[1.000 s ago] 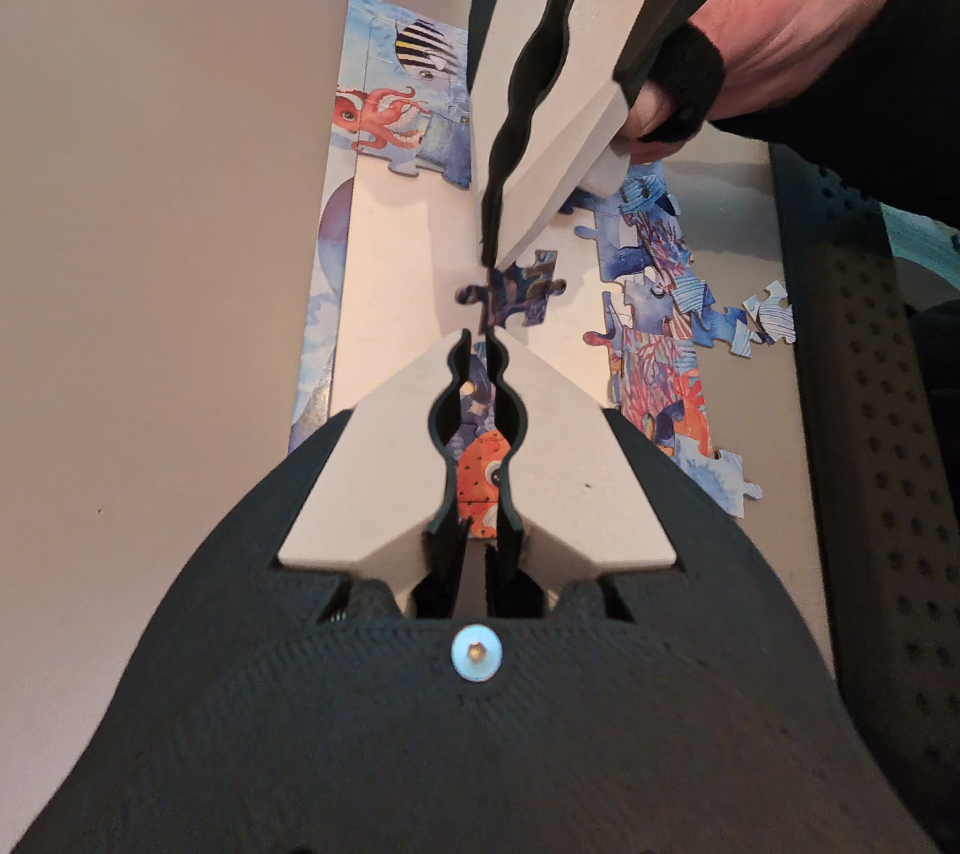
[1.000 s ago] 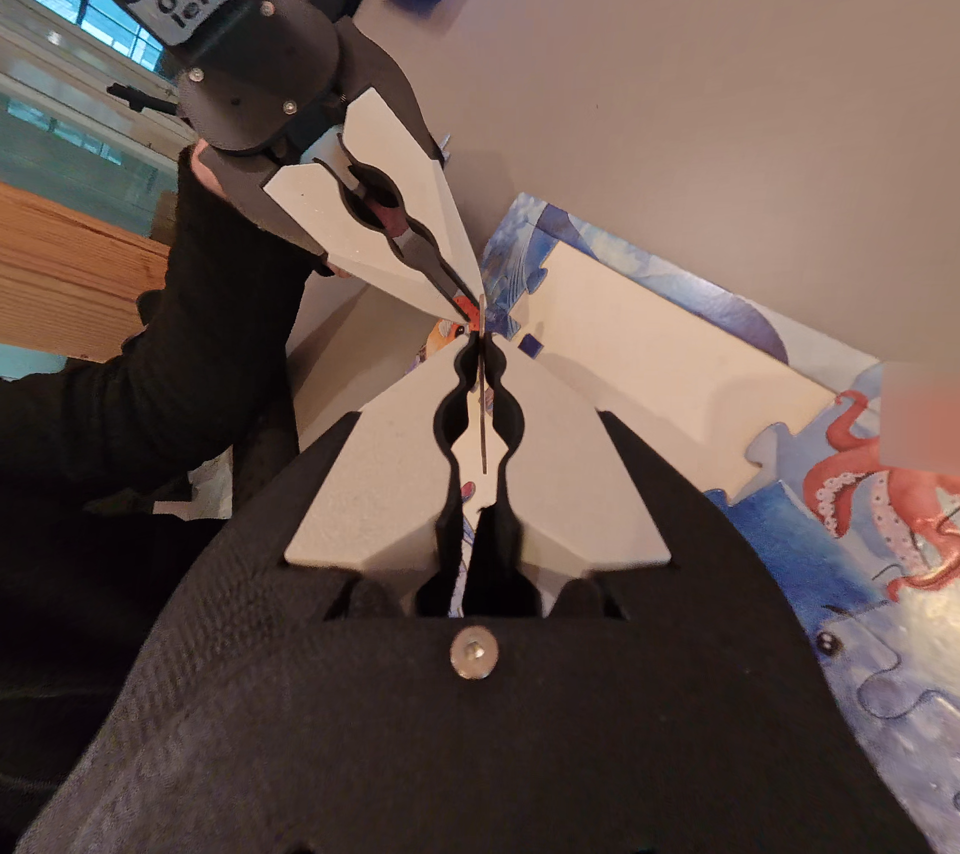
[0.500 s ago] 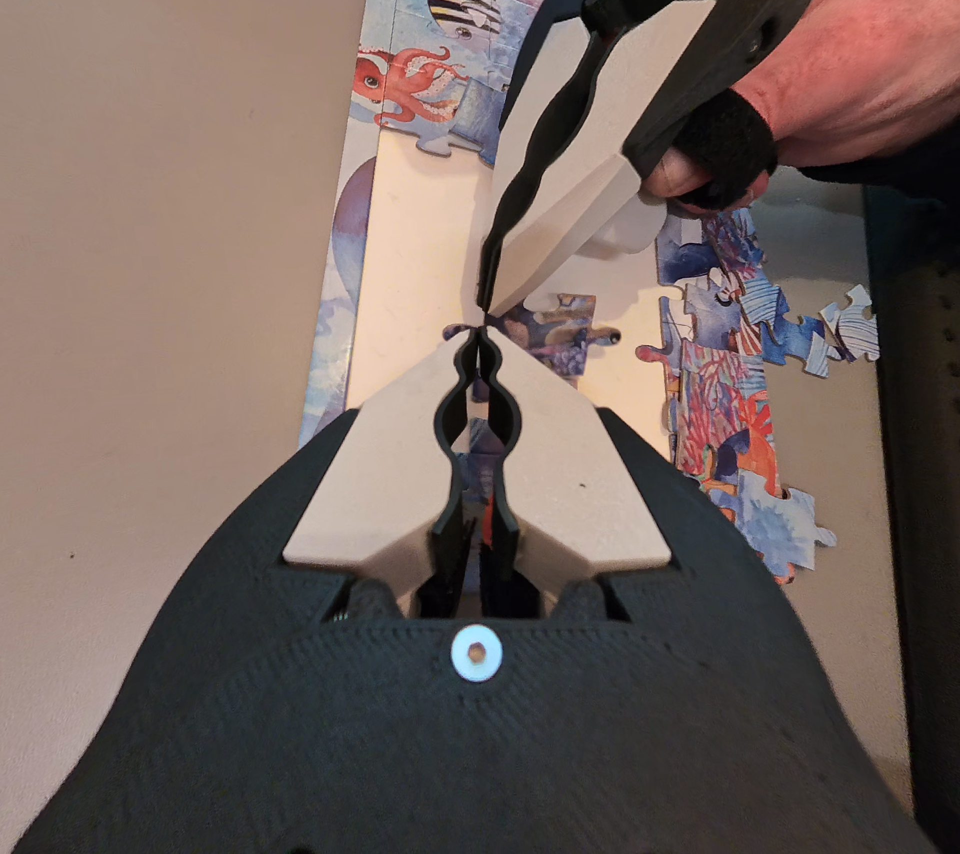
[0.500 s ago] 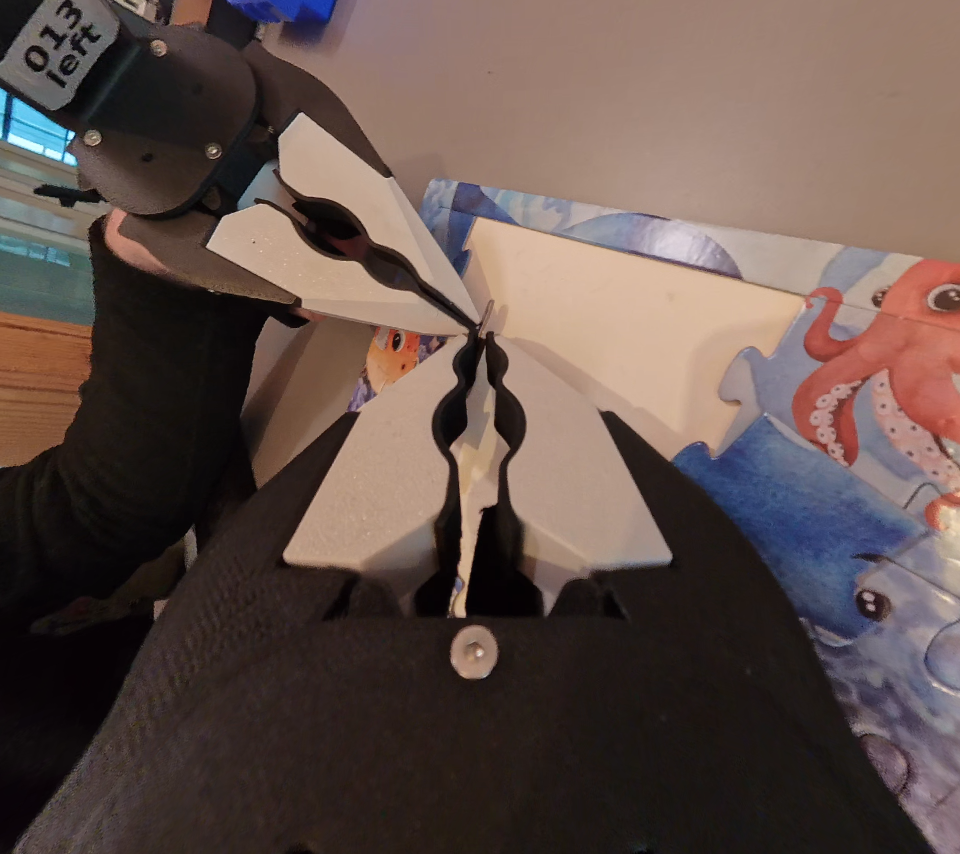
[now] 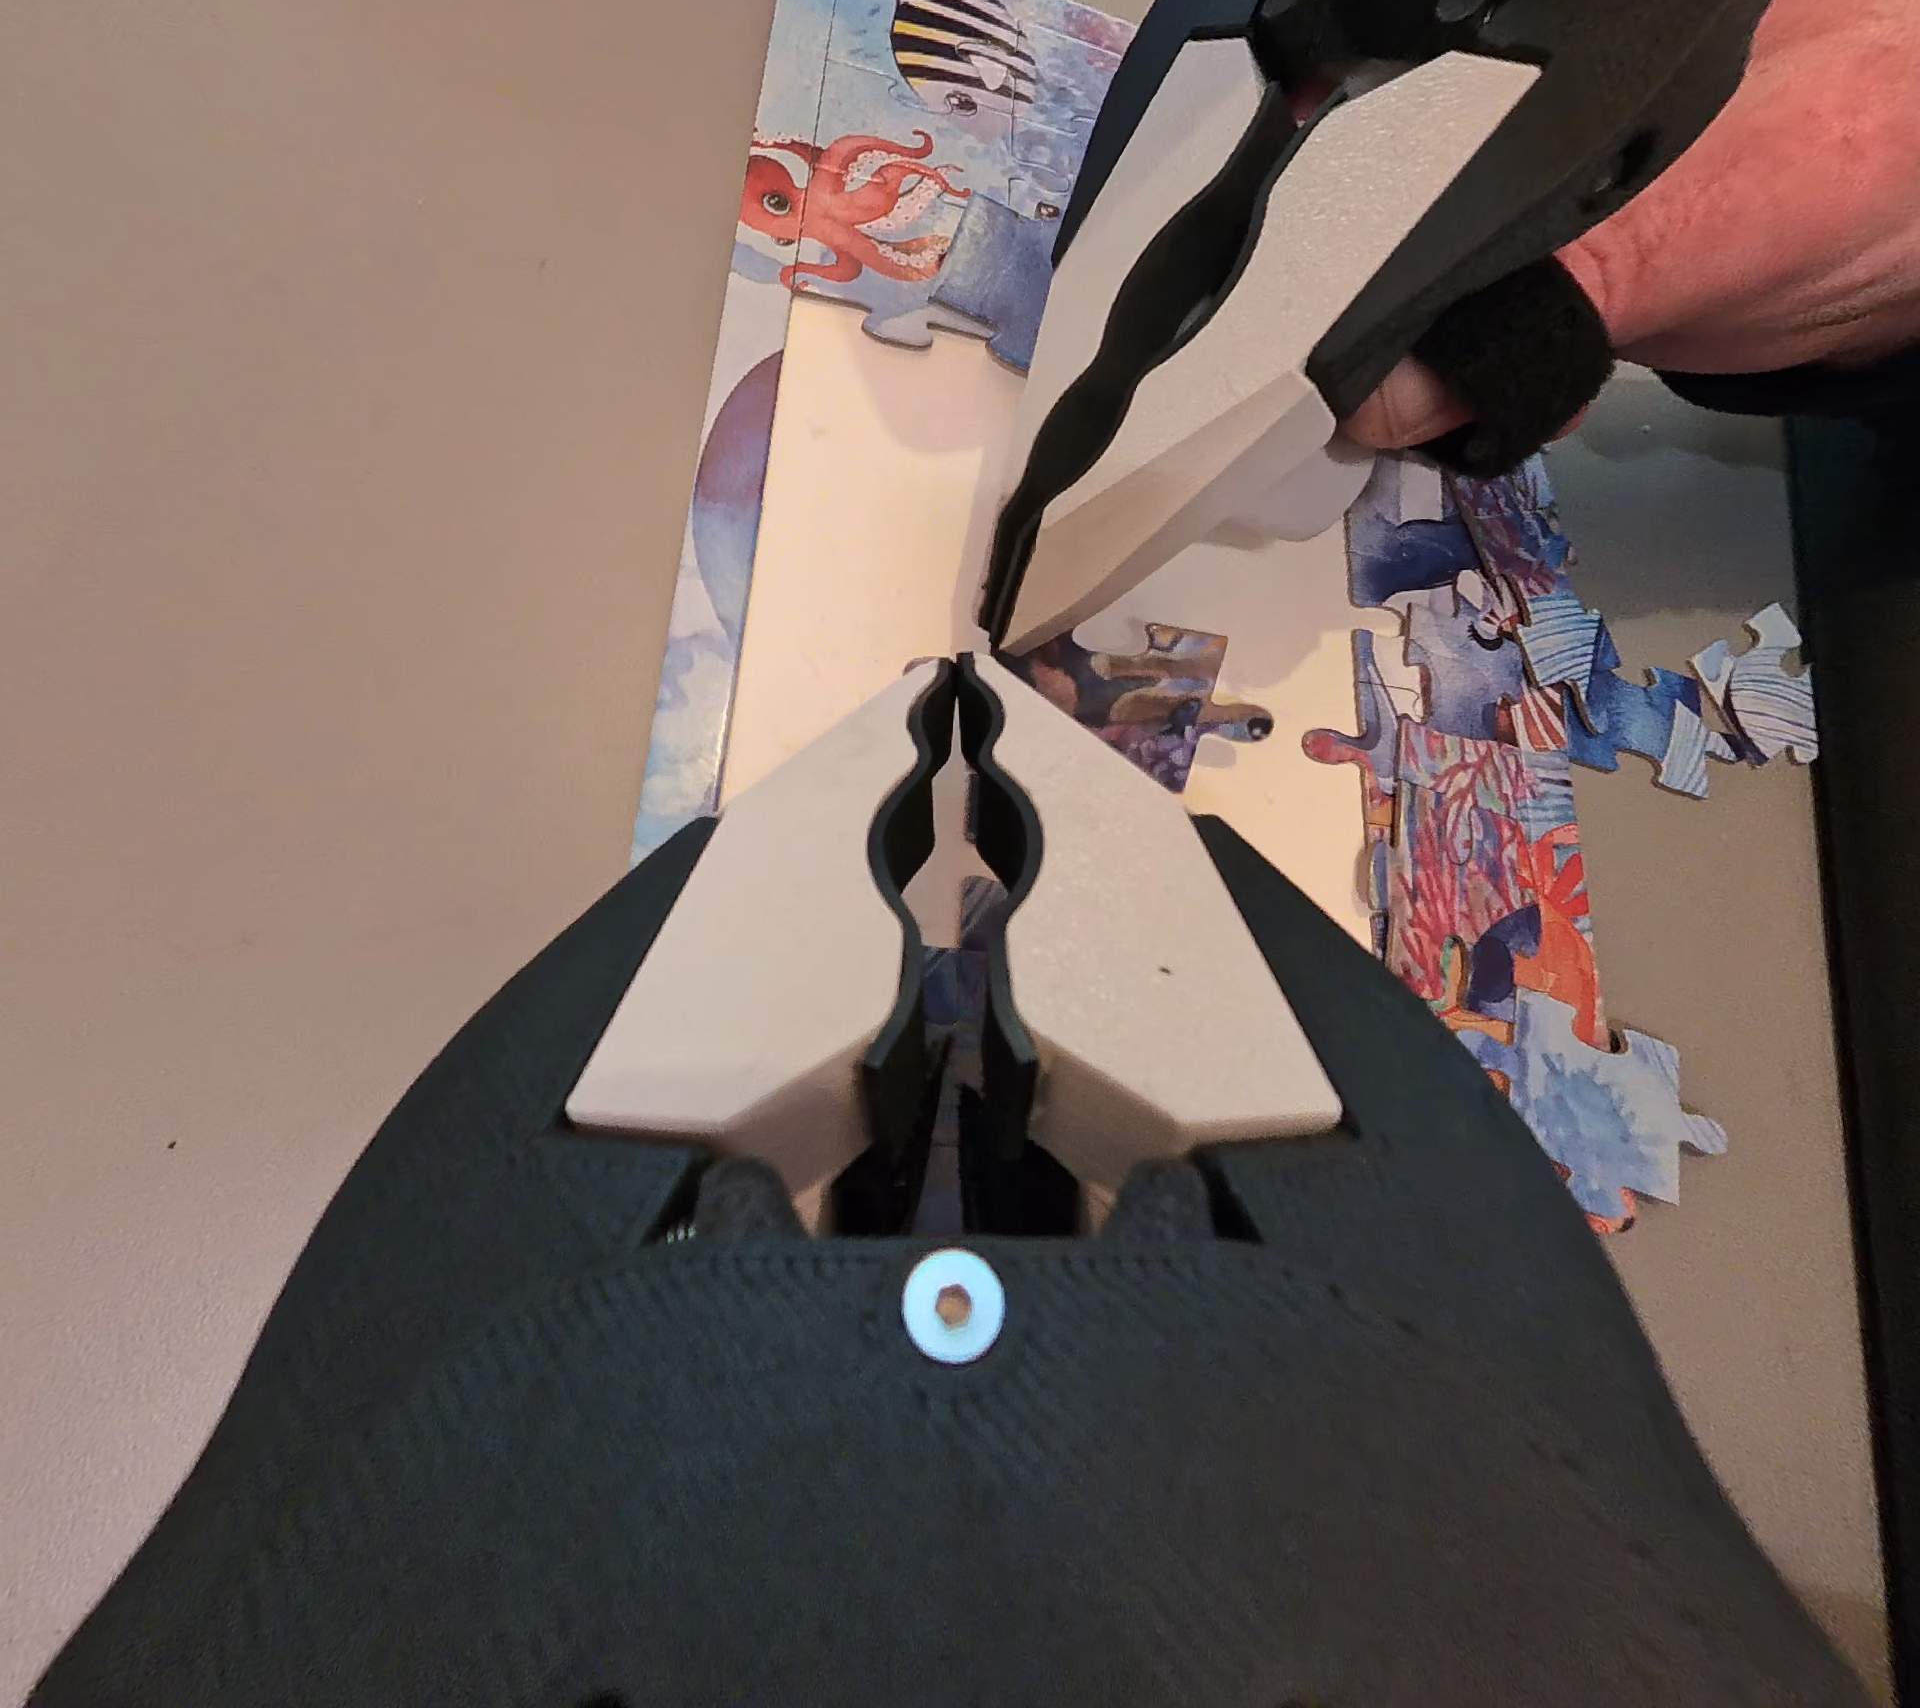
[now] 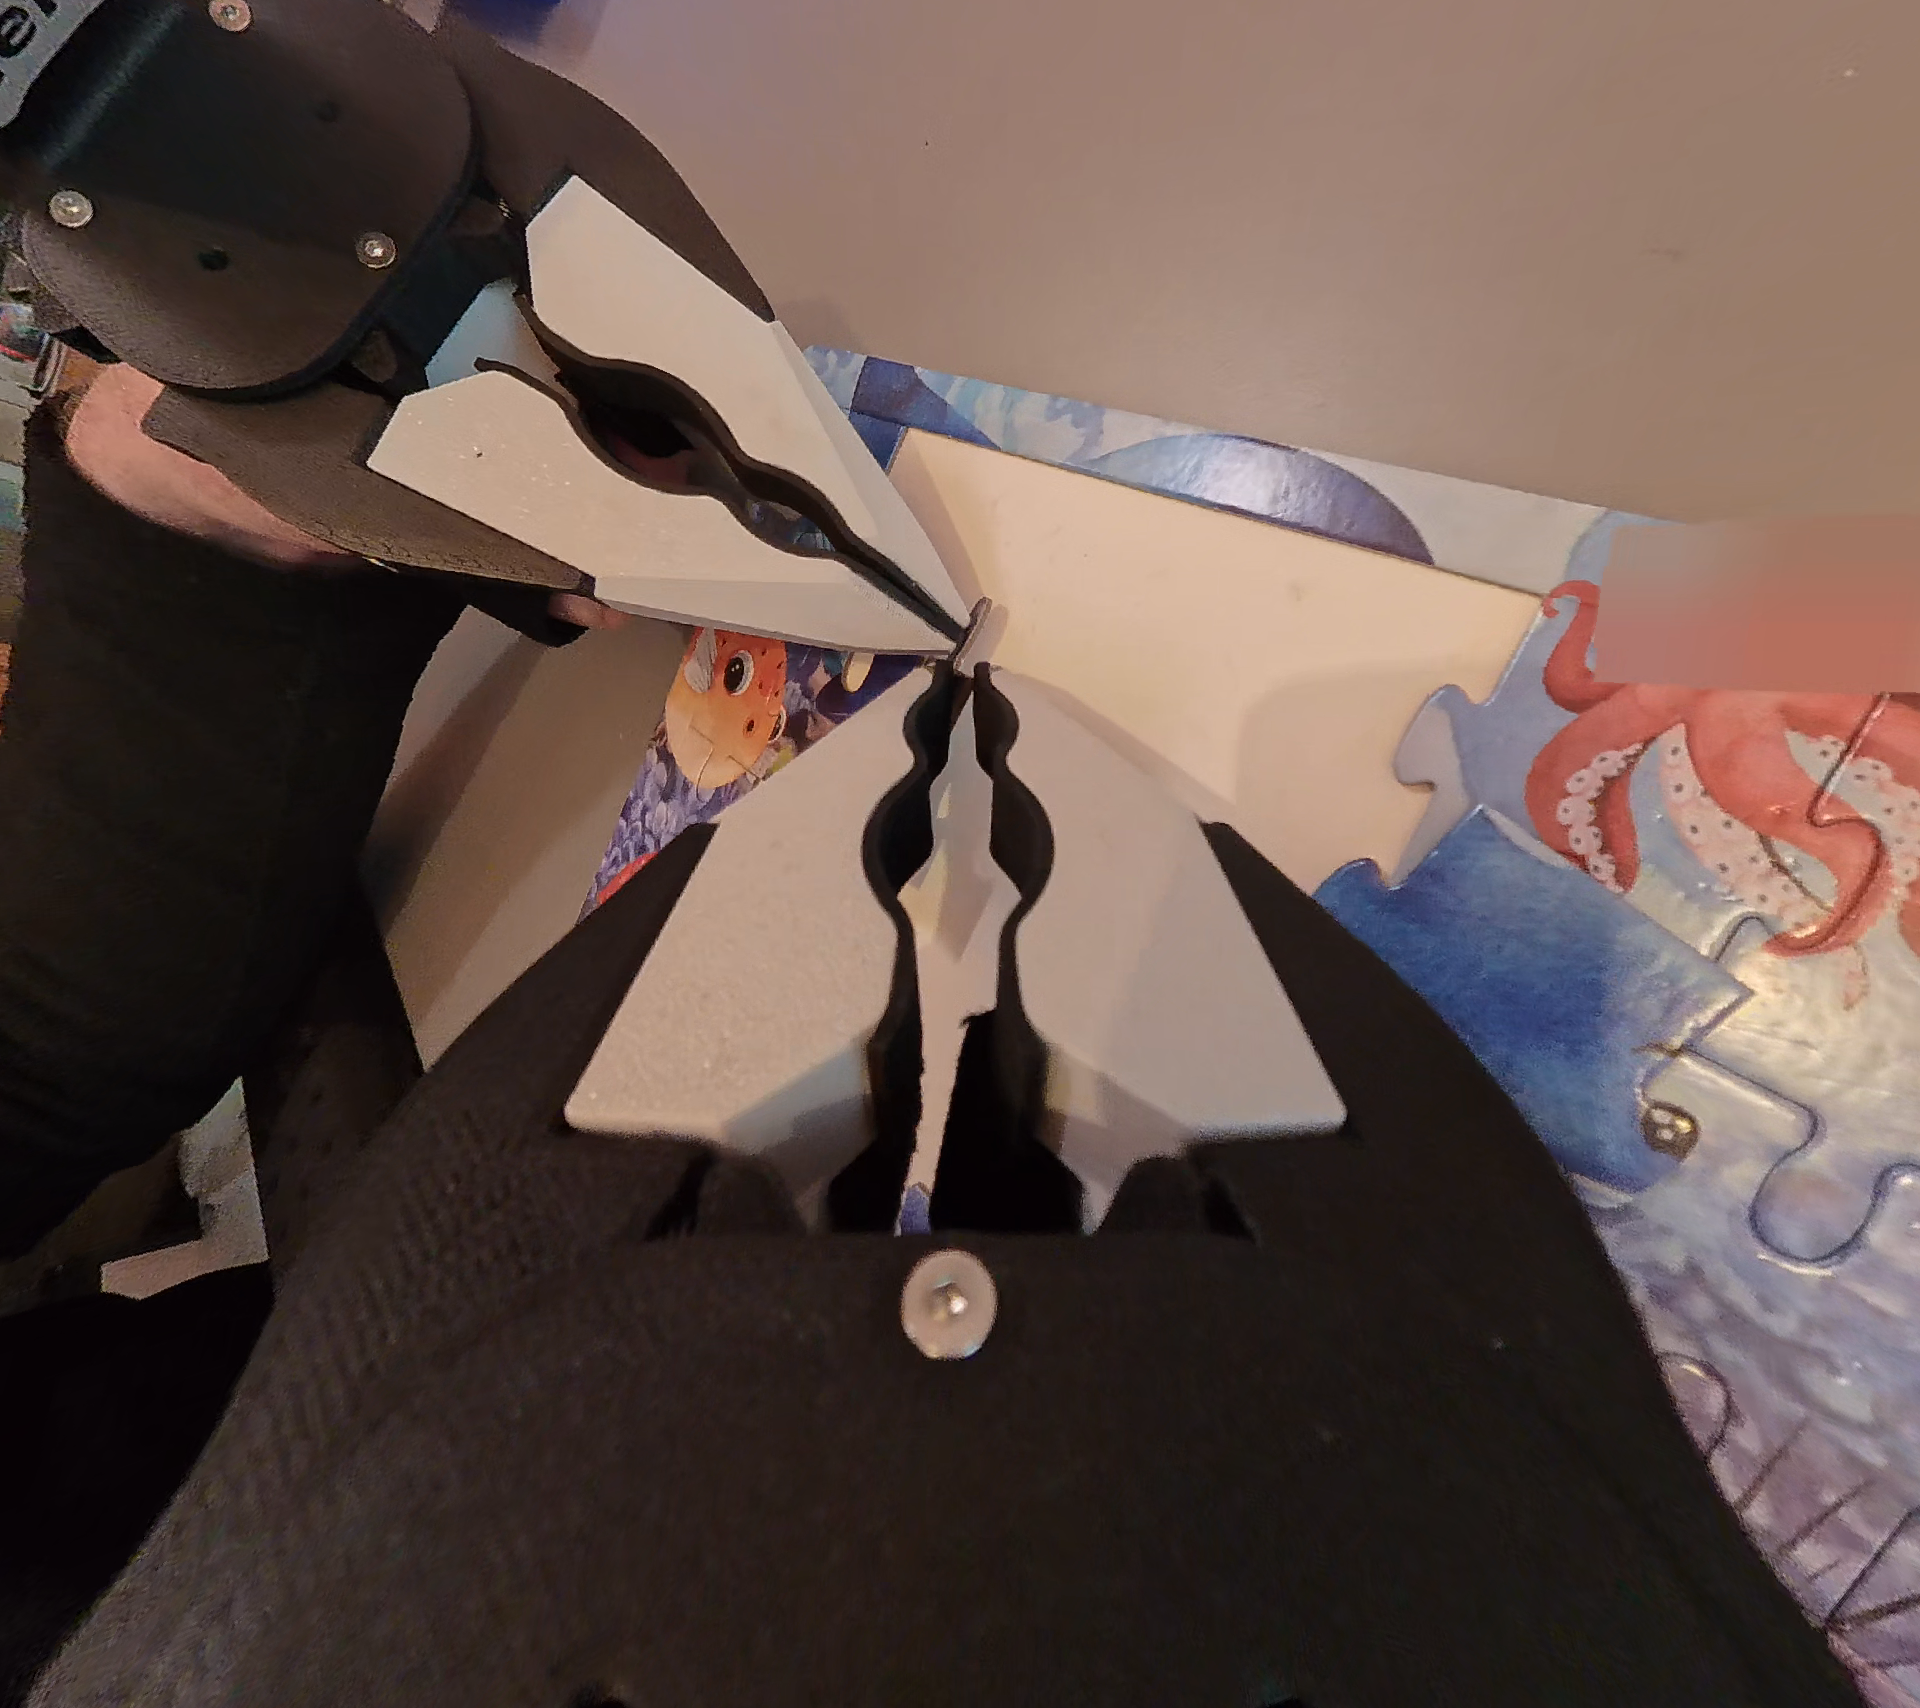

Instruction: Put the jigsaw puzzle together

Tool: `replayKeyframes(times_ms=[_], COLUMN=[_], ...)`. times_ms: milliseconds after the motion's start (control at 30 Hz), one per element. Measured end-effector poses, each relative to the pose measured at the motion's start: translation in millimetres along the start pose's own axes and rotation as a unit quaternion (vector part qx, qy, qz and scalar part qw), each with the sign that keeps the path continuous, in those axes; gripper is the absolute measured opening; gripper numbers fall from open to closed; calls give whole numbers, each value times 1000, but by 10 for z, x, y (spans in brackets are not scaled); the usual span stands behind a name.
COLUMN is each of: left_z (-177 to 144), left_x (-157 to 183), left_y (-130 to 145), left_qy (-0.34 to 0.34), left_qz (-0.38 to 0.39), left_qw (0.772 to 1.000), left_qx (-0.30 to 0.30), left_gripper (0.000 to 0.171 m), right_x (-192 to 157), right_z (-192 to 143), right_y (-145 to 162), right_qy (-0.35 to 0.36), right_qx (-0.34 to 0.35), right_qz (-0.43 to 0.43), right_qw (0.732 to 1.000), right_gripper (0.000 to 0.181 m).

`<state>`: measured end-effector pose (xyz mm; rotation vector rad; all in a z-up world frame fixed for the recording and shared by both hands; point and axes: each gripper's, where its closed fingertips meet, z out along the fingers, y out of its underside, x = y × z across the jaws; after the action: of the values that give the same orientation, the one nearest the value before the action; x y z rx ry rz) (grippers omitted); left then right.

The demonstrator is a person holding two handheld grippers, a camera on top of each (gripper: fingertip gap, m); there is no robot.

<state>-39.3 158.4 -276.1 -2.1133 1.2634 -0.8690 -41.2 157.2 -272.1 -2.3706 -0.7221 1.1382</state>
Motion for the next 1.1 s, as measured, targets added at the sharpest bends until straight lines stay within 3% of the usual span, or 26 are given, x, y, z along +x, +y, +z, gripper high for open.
replayKeyframes(times_ms=[467, 700, 1100], left_z=[-44, -15, -21], left_x=[59, 154, 164], left_y=[52, 187, 192], left_qy=[4, 14, 7], left_qz=[17, 41, 49], left_qw=[1000, 997, 996], left_qx=[-21, -64, -72], left_gripper=[0, 0, 0], right_x=[70, 74, 80], right_z=[32, 37, 39], right_y=[84, 88, 93], right_qy=[52, 77, 99], right_qx=[-32, -40, -50], right_qz=[-61, -99, -133], right_qw=[996, 991, 985], right_gripper=[5, 5, 6])
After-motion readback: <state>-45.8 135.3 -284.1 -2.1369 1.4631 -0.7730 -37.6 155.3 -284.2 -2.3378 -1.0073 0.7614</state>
